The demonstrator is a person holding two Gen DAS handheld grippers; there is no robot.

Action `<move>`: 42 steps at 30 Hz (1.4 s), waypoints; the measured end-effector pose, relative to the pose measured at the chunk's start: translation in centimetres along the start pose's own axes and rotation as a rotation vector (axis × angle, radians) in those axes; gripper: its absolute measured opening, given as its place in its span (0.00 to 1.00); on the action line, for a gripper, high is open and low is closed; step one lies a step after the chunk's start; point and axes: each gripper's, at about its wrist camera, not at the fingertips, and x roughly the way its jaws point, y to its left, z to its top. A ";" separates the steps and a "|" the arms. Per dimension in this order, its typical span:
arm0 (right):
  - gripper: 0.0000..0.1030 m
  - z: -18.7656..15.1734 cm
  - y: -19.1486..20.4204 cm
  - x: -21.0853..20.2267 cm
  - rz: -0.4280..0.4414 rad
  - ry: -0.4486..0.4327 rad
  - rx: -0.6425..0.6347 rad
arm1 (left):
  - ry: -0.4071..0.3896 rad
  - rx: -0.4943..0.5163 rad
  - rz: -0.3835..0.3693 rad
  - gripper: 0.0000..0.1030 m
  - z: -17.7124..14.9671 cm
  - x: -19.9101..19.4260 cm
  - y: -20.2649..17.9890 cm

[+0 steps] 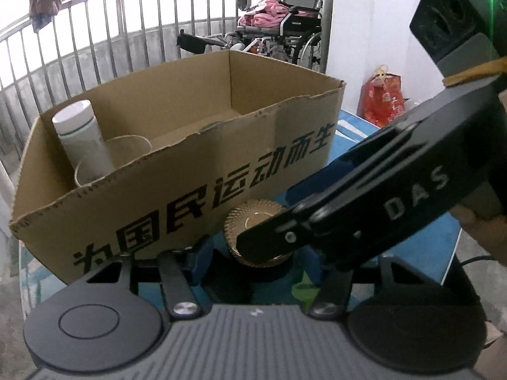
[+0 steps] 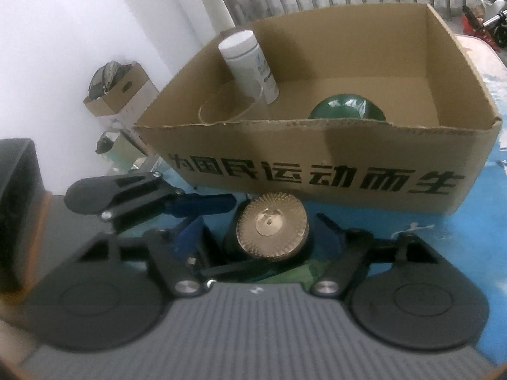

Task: Organize rigid objects
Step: 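Close the right tool on the gold-lidded round tin and lift it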

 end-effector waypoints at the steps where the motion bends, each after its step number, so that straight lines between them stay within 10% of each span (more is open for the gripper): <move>1: 0.66 0.1 -0.1 0.3 -0.001 0.007 0.000 | 0.001 -0.002 -0.005 0.57 -0.1 0.1 0.1; 42: 0.58 0.6 0.8 -0.6 -0.017 -0.005 -0.070 | -0.049 0.027 0.004 0.53 1.1 -1.5 -0.4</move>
